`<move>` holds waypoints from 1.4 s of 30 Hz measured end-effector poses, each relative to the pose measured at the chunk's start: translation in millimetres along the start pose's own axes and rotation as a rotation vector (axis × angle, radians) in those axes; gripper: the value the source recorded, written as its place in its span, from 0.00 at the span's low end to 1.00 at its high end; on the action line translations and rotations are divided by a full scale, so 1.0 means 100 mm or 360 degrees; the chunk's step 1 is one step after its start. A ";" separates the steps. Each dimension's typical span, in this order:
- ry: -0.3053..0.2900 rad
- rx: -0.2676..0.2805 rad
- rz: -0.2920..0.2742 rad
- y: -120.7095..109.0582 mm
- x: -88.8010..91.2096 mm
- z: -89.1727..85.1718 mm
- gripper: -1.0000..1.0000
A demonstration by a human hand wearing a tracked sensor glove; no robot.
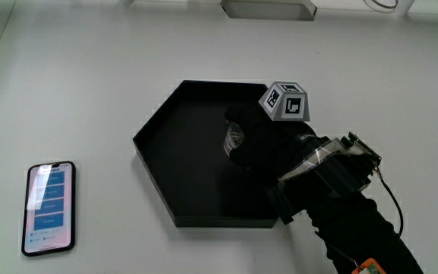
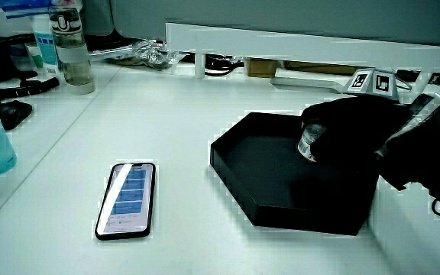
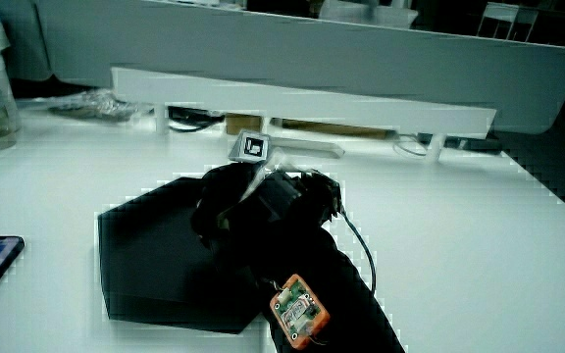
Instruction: Place paper clip into plate
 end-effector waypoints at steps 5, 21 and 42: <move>-0.0003 -0.0033 0.0002 0.03 -0.04 -0.05 0.50; 0.0037 -0.0175 -0.0083 0.29 0.12 -0.45 0.50; -0.0142 -0.0223 -0.0092 0.30 -0.02 -0.65 0.38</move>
